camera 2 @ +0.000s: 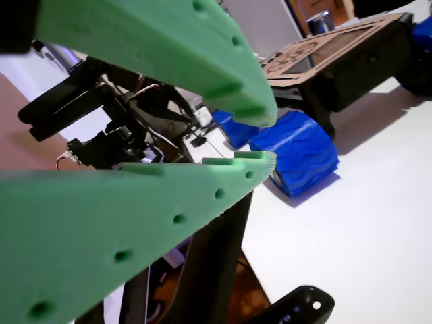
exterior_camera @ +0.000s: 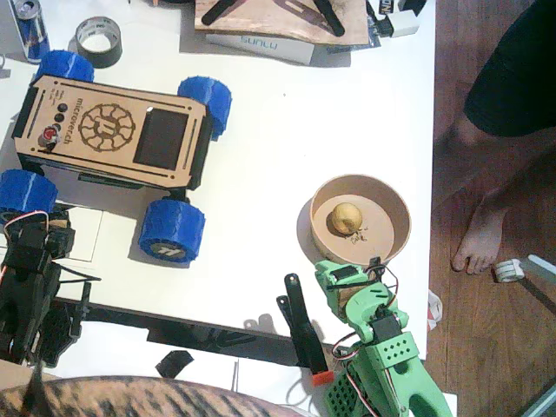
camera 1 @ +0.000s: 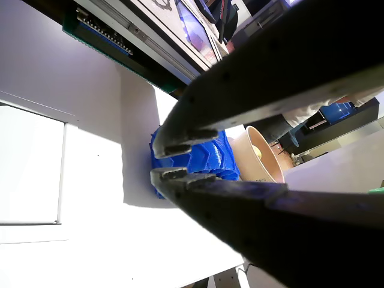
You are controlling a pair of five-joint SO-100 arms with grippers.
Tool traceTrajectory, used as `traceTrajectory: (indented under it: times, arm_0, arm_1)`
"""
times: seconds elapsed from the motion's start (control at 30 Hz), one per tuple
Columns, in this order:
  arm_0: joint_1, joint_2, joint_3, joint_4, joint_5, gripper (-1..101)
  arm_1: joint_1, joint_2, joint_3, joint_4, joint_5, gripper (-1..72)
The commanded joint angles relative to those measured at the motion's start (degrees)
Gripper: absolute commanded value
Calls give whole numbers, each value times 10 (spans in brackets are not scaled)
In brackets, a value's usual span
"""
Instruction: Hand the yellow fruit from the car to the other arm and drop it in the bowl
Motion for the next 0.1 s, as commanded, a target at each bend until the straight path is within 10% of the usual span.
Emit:
traceTrajectory:
  times: [0.0, 0.07]
  arm_0:
    - [-4, 0, -4, -11, -1, 3]
    - [-4, 0, -4, -11, -1, 3]
  arm_1:
    - [-7, 5, -3, -1, -8, -2]
    - [-7, 5, -3, -2, -9, -2]
